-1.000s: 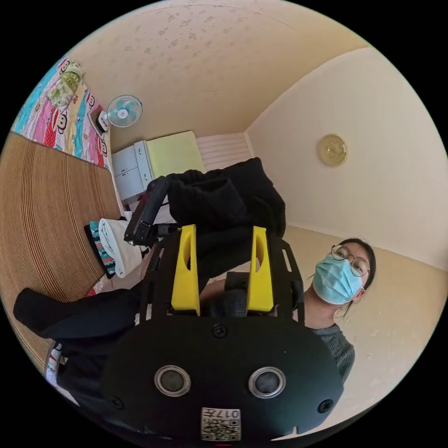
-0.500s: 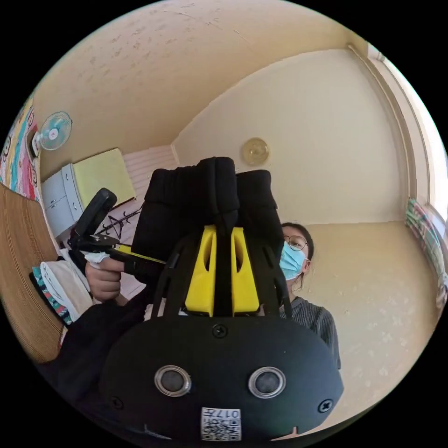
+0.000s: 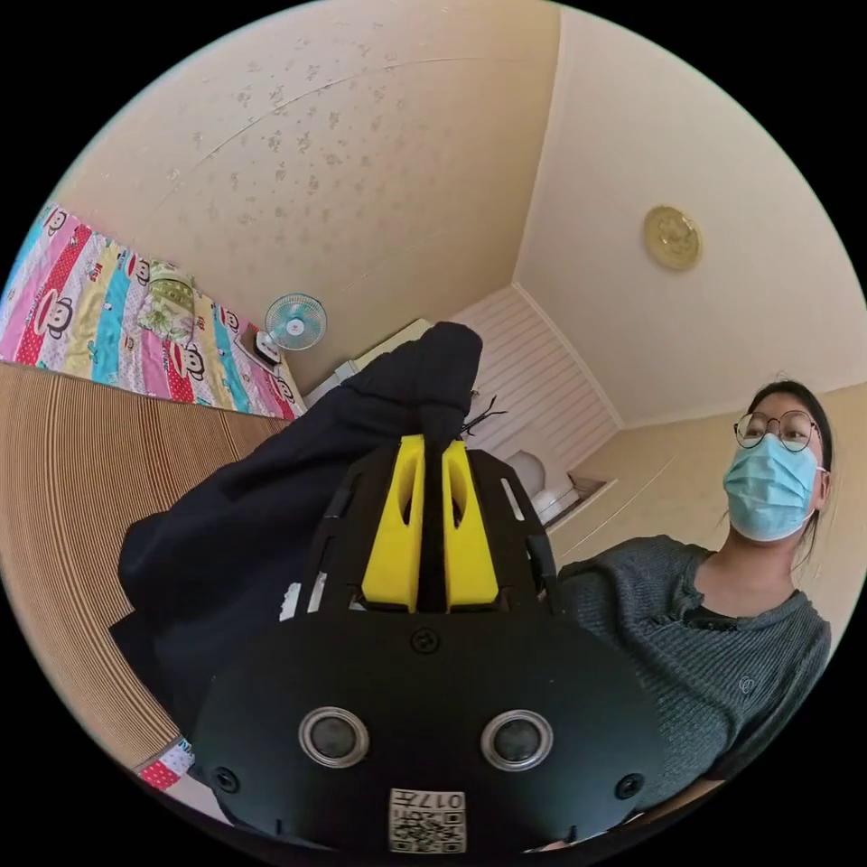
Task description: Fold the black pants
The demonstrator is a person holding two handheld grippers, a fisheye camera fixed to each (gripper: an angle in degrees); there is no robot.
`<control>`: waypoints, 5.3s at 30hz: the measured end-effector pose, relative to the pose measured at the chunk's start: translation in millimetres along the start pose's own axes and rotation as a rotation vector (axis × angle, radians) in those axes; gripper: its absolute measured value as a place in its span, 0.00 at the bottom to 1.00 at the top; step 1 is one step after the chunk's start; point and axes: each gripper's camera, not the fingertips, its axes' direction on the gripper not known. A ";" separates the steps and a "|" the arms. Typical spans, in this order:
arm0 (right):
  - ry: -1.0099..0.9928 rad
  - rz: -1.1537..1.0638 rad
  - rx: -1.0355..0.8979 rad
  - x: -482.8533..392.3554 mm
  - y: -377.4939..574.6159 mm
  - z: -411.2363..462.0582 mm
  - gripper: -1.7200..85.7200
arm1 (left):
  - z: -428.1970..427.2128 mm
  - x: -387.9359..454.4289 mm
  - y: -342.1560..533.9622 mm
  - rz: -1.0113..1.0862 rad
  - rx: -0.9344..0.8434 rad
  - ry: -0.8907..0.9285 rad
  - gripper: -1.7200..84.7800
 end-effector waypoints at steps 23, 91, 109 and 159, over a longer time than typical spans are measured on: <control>-0.331 -0.563 0.482 -15.0 92.2 -74.9 0.22 | 36.4 265.8 -11.1 0.498 -0.029 0.340 0.04; 0.078 -0.839 0.269 -246.6 -296.7 -261.1 0.10 | -214.0 581.4 -192.5 0.599 0.385 -0.110 0.06; 0.361 0.161 -0.257 364.4 -395.5 -175.4 0.05 | -287.4 -35.3 -221.9 -0.615 -0.165 -0.758 0.06; -0.012 0.880 -0.751 325.5 -47.0 -245.1 0.06 | -640.3 95.3 41.8 -0.794 -0.906 -0.817 0.03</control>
